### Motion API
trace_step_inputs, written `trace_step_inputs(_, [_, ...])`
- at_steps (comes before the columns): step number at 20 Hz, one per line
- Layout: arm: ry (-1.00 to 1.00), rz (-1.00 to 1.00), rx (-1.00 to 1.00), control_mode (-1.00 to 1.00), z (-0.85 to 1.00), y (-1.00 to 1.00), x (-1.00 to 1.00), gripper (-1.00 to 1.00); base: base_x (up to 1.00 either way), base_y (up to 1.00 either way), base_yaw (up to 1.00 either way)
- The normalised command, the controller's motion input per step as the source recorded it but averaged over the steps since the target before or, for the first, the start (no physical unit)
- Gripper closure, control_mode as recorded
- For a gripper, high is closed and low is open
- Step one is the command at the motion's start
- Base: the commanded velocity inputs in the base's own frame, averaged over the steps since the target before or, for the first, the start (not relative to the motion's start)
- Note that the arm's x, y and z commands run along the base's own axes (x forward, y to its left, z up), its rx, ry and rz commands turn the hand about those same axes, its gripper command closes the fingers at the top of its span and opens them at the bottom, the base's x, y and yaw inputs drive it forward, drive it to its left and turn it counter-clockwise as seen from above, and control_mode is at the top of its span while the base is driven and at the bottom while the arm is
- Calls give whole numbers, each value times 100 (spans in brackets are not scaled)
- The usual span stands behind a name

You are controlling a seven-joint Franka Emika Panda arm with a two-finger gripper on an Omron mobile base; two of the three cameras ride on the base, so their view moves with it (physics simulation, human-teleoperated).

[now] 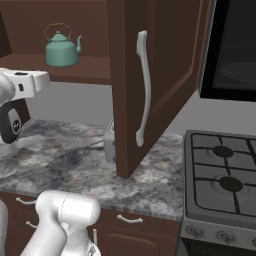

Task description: Open the cabinet, pick the kettle from the cabinet, and place it in the sink.

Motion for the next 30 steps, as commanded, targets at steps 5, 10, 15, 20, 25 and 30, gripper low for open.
trace_step_inputs(5, [0, 4, 1, -100, 24, 0, 4, -100, 0, 0, 0])
trace_step_inputs(10, [0, 12, 1, -100, 17, 0, 4, -100, 0, 0, 0])
trace_step_inputs(15, [-2, 6, 0, -100, 6, 6, 13, -100, 0, 0, 0])
trace_step_inputs(20, [0, 0, -3, -100, 9, 13, 13, -100, 0, 0, 0])
trace_step_inputs(25, [0, 0, -5, -100, 6, 16, 6, -100, 0, 0, 0])
trace_step_inputs(30, [0, 0, -4, -100, 9, 10, 11, -100, 0, 0, 0])
